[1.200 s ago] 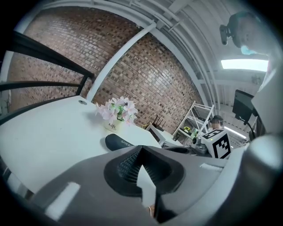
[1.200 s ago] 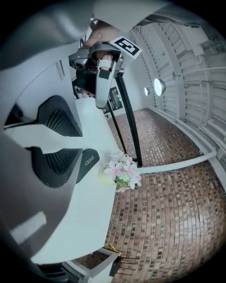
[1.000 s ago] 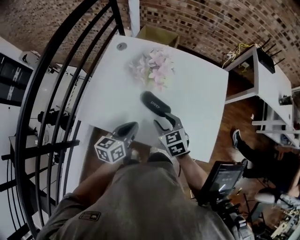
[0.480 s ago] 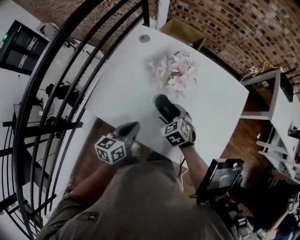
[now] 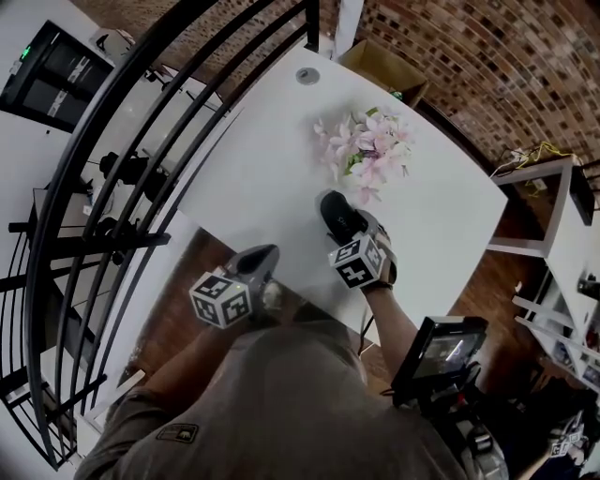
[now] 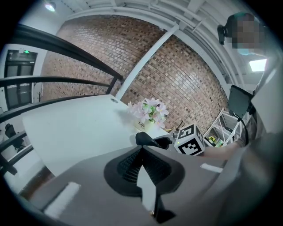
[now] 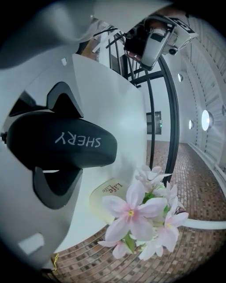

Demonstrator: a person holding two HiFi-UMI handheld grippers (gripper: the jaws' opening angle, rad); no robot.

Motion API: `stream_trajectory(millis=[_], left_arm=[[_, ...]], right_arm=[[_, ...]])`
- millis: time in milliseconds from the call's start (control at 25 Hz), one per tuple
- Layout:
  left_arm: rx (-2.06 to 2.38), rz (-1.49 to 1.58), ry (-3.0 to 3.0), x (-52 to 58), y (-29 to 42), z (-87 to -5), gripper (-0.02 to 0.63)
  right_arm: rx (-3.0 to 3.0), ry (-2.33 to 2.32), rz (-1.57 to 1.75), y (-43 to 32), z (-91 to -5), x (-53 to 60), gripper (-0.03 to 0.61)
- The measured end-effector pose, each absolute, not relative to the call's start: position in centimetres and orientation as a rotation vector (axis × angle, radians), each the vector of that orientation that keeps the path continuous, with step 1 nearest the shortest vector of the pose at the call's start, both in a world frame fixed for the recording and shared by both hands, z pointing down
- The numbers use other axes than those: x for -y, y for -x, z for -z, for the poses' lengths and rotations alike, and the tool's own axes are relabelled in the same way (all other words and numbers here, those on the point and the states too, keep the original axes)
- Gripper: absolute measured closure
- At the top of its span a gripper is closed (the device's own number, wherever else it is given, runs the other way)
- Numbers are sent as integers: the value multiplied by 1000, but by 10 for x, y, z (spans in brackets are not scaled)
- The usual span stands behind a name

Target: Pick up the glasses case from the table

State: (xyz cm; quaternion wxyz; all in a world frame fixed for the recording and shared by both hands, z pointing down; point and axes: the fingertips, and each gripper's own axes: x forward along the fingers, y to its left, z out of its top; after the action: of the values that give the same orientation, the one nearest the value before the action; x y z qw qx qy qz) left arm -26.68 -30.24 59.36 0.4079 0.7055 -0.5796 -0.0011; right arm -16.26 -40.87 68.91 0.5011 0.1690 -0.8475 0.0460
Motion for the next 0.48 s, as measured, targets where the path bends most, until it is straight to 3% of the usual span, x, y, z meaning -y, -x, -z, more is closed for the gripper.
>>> stream_trajectory(millis=[480], left_arm=[[1415, 13, -1889, 314, 247, -583, 613]], right_arm=[[2181, -563, -147, 148, -642, 407, 212]])
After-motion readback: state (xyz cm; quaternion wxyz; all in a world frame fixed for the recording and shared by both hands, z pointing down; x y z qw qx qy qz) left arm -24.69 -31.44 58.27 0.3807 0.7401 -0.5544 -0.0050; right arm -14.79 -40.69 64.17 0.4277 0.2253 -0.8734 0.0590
